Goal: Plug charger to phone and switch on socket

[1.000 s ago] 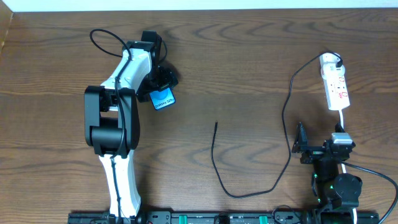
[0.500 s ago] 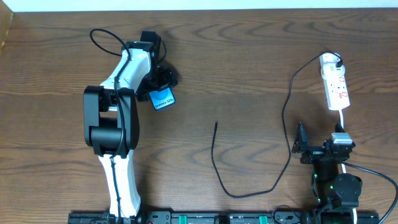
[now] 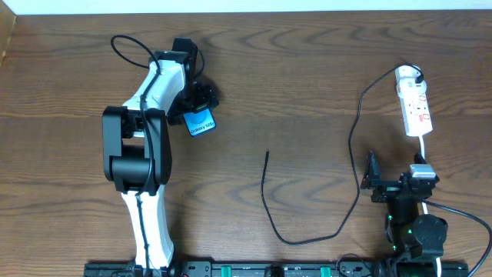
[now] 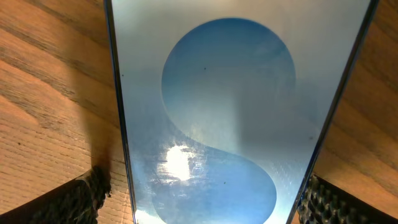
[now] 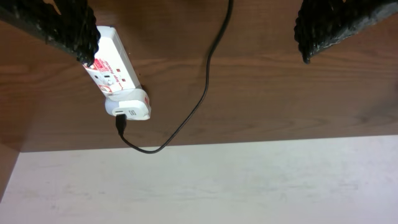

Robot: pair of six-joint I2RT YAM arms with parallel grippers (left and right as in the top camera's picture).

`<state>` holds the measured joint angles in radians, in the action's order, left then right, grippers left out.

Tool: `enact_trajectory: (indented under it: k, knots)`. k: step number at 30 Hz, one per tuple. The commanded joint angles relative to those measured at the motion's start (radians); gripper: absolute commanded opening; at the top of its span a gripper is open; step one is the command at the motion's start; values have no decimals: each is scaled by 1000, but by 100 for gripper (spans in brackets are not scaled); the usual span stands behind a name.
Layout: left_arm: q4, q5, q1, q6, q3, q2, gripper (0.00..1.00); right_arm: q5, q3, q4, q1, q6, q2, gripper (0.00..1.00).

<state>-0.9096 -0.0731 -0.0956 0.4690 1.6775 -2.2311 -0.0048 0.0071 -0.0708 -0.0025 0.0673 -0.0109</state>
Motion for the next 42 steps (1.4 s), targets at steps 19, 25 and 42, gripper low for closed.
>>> enact_trajectory:
  k: [19, 25, 42]
  knots:
    - [-2, 78, 21, -72, -24, -21, 98, -5, -2, -5, 17, -8, 5, 99]
    - [-17, 93, 21, -95, -24, -21, 98, -5, -2, -5, 17, -9, 5, 99]
    - [26, 45, 20, -37, -24, -21, 98, -5, -2, -5, 17, -8, 5, 99]
